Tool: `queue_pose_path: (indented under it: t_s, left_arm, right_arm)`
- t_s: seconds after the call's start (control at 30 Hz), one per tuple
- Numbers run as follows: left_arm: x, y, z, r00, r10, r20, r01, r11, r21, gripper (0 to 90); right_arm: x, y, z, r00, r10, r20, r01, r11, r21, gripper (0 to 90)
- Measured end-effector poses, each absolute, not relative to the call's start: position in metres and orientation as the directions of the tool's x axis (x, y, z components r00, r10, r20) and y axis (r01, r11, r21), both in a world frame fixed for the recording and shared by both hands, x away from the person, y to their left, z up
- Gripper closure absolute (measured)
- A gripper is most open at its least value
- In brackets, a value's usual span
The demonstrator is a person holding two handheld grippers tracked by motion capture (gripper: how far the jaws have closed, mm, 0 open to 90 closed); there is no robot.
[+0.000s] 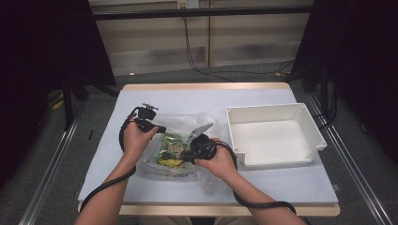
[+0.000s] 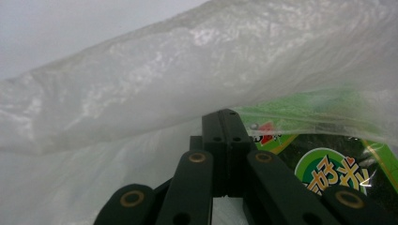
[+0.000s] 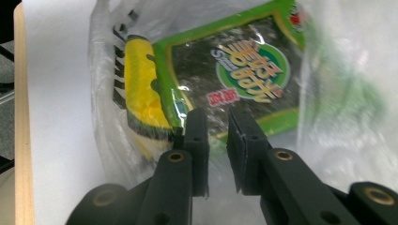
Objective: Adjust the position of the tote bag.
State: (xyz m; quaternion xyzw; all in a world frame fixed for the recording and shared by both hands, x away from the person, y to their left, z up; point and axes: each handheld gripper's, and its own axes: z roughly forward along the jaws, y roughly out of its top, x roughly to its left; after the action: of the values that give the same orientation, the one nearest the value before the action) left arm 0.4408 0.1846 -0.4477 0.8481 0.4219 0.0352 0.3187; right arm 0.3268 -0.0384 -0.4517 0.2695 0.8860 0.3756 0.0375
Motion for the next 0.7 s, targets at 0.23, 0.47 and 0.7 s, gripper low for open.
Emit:
queue_pose_path:
  t_s: [0.23, 0.47, 0.7]
  left_arm:
    - [0.446, 0.185, -0.451, 0.639, 0.746, -0.187, 0.697, -0.459, 0.550, 90.0]
    - [0.451, 0.188, -0.460, 0.624, 0.762, -0.175, 0.713, -0.463, 0.527, 90.0]
    - [0.453, 0.191, -0.463, 0.591, 0.790, -0.162, 0.726, -0.433, 0.534, 90.0]
  right_arm:
    - [0.317, -0.035, -0.460, -0.882, 0.441, 0.163, 0.424, 0.594, 0.684, 79.8]
    - [0.301, -0.041, -0.467, -0.913, 0.375, 0.161, 0.380, 0.635, 0.673, 87.5]
    - [0.296, -0.048, -0.476, -0.917, 0.352, 0.190, 0.387, 0.660, 0.644, 90.0]
